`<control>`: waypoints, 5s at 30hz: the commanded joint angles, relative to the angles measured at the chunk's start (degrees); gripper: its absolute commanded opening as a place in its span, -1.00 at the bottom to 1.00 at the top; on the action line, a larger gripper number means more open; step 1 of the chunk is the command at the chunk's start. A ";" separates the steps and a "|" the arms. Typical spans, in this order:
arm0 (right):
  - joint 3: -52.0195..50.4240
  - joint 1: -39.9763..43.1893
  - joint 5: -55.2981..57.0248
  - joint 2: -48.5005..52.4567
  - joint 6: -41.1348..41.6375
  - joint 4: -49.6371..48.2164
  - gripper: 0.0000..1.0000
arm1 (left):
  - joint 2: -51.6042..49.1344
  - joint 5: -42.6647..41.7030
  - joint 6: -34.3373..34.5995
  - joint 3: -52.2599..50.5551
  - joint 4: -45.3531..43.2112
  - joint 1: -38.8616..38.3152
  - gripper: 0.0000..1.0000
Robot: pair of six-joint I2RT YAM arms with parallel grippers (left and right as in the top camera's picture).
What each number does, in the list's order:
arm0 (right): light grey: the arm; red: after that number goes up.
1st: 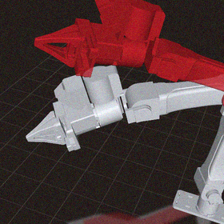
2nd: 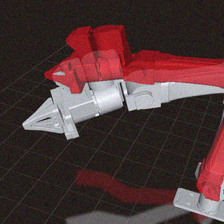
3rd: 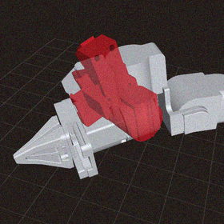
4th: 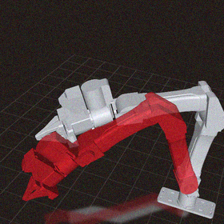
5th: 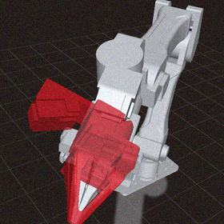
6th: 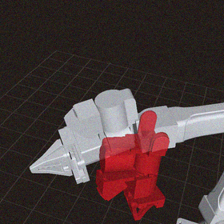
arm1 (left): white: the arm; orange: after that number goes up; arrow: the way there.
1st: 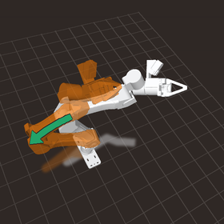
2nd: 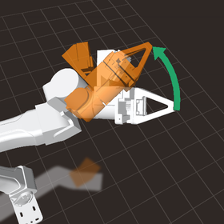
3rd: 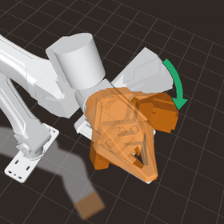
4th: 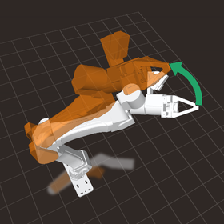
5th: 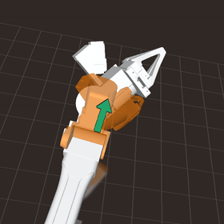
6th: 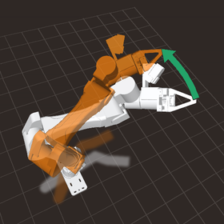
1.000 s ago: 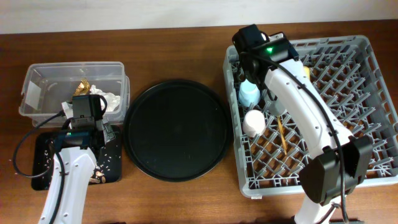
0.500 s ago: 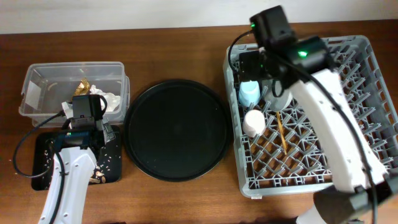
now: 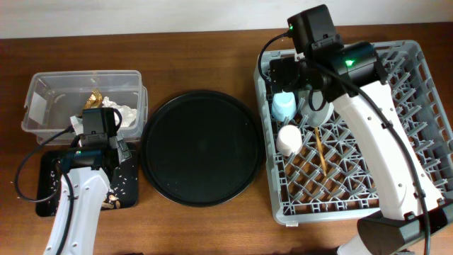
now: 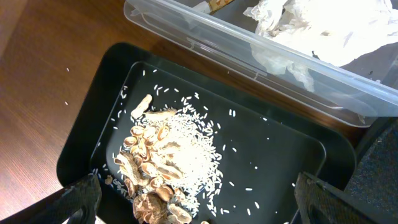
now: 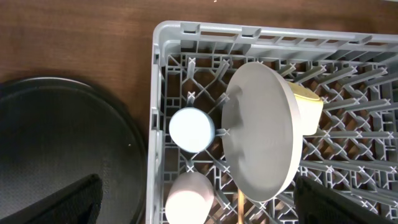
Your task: Sort waste into correct bins and load items into the dishwasher rack
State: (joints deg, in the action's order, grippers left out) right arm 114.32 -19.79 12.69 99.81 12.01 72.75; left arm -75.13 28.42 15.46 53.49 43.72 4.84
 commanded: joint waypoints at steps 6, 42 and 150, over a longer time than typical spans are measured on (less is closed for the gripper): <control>0.35 4.17 0.66 -17.62 -0.22 0.46 0.97 | 0.02 -0.37 -0.07 0.70 0.04 0.04 0.99; -110.33 20.31 -13.51 -99.60 0.63 -73.61 0.97 | 0.02 -0.37 -0.07 0.70 0.07 0.07 0.99; -114.01 20.28 -12.92 -99.60 0.44 -68.24 0.97 | 74.86 -26.32 -14.91 -52.98 -38.97 -5.11 0.98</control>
State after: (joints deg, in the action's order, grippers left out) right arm 0.73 0.03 -0.10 0.78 12.25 4.36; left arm -0.84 2.92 3.70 0.95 4.78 -0.01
